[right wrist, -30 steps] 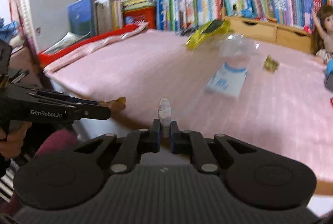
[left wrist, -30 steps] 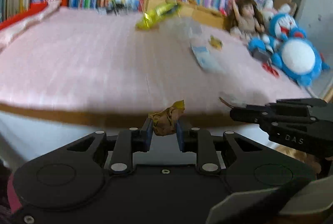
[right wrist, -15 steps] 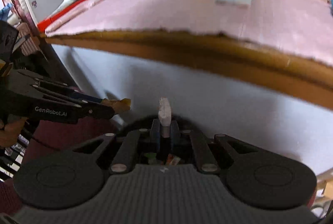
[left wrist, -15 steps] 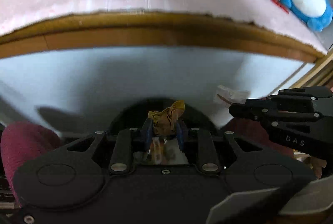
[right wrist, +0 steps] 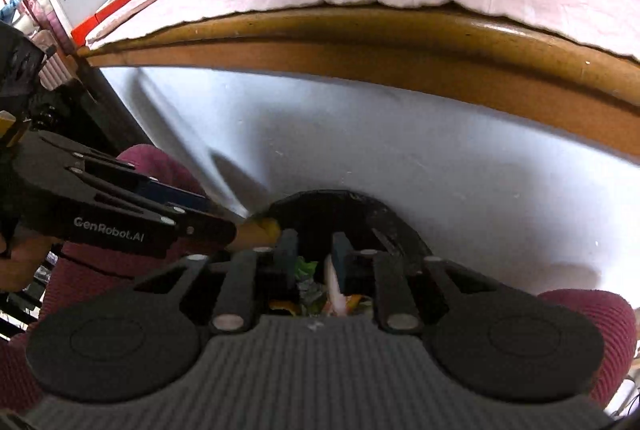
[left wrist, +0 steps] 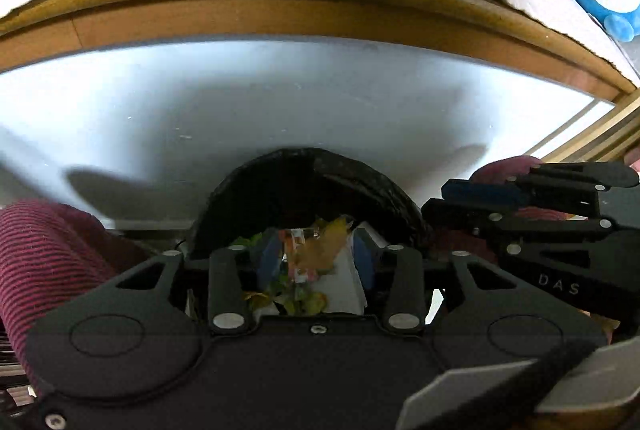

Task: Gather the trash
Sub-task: 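Open the left tool to drop the brown paper and raise both tools, then grasp the clear plastic wrap with the left tool while the right tool regrasps the white bag, then lower the plastic wrap and white bag past the table edge into the bin, then open the left tool to drop the wrap while the right tool releases the bag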

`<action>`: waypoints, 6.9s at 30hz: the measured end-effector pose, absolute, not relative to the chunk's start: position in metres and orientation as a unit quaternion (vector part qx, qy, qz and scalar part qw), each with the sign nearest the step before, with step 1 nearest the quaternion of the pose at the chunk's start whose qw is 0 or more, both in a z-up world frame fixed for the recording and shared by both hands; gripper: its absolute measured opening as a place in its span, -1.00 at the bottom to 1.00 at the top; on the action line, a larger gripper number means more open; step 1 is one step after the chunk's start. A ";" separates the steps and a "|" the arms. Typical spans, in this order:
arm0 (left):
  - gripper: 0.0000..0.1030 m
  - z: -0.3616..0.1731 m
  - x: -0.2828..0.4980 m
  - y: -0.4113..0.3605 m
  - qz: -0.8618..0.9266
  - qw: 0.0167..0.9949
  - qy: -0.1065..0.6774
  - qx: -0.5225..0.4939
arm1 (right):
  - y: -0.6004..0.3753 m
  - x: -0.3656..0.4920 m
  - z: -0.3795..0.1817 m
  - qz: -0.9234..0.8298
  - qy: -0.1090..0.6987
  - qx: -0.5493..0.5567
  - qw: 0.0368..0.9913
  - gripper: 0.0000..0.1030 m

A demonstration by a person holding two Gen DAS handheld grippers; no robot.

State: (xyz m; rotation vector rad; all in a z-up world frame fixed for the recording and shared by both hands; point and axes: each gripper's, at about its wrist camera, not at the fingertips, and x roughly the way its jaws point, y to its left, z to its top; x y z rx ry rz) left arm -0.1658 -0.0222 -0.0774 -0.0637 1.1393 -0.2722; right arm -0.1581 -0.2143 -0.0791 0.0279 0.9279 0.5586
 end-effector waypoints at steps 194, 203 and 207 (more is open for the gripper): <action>-0.35 -0.118 -0.144 -0.027 -0.100 0.805 0.585 0.004 | -0.210 -0.145 -0.119 0.156 0.523 0.074 0.835 -0.20; 0.06 -0.116 -0.143 -0.031 -0.086 0.801 0.593 0.016 | -0.206 -0.145 -0.117 0.180 0.511 0.061 0.838 0.26; 0.16 -0.113 -0.143 -0.033 -0.086 0.803 0.590 0.018 | -0.205 -0.146 -0.116 0.185 0.508 0.059 0.839 0.28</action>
